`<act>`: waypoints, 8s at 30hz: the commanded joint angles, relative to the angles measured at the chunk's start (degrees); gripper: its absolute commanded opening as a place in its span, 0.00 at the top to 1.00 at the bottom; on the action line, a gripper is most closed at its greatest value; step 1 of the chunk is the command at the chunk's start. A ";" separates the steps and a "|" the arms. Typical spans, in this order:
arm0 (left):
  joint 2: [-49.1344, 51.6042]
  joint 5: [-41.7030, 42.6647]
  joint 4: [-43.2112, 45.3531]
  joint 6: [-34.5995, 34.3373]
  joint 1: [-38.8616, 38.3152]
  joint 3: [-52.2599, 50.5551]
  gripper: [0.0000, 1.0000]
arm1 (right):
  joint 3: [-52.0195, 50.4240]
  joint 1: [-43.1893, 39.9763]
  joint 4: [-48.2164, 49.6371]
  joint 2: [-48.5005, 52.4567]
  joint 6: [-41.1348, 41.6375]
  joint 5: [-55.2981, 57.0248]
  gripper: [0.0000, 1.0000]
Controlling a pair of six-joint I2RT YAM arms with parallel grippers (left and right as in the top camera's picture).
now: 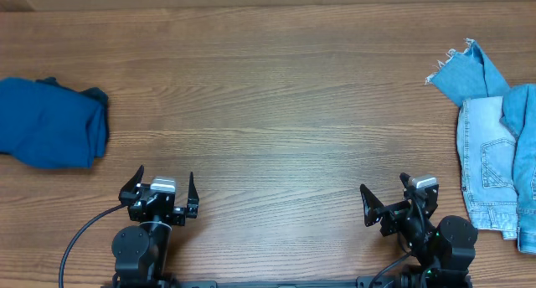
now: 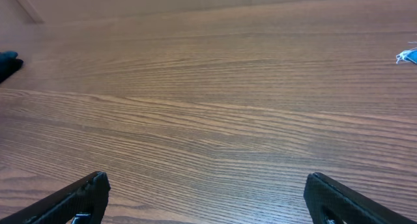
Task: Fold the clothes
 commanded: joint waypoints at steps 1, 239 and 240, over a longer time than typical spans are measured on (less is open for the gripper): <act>-0.55 -0.79 0.11 -0.59 -0.31 -0.24 0.00 | -0.55 -0.24 0.00 -0.61 0.24 -0.07 0.00; 119.82 8.52 -43.60 -2.82 -27.39 82.95 0.02 | 103.80 5.86 -40.33 97.92 19.23 15.19 0.16; 120.65 7.13 -43.65 -2.16 -27.89 82.95 0.04 | 103.80 5.86 -40.33 97.92 19.26 15.17 0.16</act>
